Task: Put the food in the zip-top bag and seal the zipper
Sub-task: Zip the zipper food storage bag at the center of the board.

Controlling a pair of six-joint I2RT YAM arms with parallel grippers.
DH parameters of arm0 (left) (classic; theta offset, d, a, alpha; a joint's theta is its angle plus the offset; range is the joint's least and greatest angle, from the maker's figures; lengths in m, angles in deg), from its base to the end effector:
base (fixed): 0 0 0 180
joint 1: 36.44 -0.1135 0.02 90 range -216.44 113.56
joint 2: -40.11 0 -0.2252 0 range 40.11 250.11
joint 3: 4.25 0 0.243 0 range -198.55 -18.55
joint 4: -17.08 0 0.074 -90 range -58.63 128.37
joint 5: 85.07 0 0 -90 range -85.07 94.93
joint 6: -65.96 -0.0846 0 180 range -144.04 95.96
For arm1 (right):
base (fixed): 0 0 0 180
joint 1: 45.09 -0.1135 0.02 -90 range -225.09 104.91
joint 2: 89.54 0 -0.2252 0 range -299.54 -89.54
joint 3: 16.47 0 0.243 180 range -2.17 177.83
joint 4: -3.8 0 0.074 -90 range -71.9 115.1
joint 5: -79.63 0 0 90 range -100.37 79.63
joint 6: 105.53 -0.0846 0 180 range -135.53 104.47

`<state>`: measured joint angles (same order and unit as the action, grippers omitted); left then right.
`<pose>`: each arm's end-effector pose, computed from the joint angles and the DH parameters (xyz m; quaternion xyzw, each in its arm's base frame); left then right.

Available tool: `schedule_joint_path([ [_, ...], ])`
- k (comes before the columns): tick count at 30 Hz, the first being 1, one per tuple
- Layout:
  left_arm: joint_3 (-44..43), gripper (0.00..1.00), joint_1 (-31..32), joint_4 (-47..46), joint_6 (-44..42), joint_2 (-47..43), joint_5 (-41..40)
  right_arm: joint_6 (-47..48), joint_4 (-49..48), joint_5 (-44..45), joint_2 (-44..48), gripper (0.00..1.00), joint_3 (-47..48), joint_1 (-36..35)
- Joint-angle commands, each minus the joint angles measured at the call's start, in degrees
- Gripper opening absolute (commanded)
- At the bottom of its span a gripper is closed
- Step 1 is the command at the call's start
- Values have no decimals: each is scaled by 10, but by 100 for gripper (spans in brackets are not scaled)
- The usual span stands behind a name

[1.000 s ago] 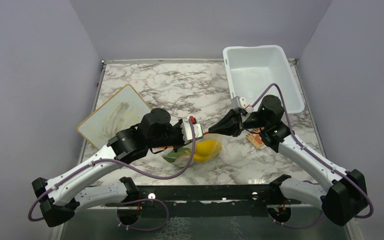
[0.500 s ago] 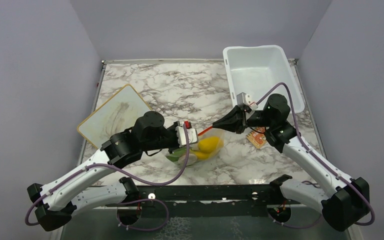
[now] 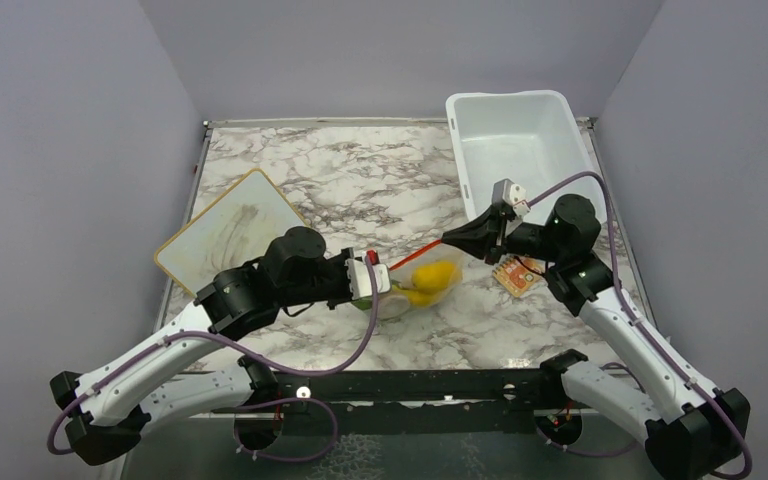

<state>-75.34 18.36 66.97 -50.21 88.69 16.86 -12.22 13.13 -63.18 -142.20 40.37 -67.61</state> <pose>0.1210 -0.2019 0.3033 0.5928 0.6112 -0.2138 0.4789 0.2055 0.1582 0.2990 -0.4402 0.5774 0.4245 0.5410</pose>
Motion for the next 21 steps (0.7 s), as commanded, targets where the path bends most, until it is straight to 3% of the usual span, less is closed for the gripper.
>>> schedule_joint_path([
  [1, -19, 0, -2, 51, -15, -27, -29, 9, 16, 72, 22, 1, -3, 16],
  [21, -28, 0, -2, 153, -33, -103, -120, -20, 17, 181, 71, 1, -38, 45],
])
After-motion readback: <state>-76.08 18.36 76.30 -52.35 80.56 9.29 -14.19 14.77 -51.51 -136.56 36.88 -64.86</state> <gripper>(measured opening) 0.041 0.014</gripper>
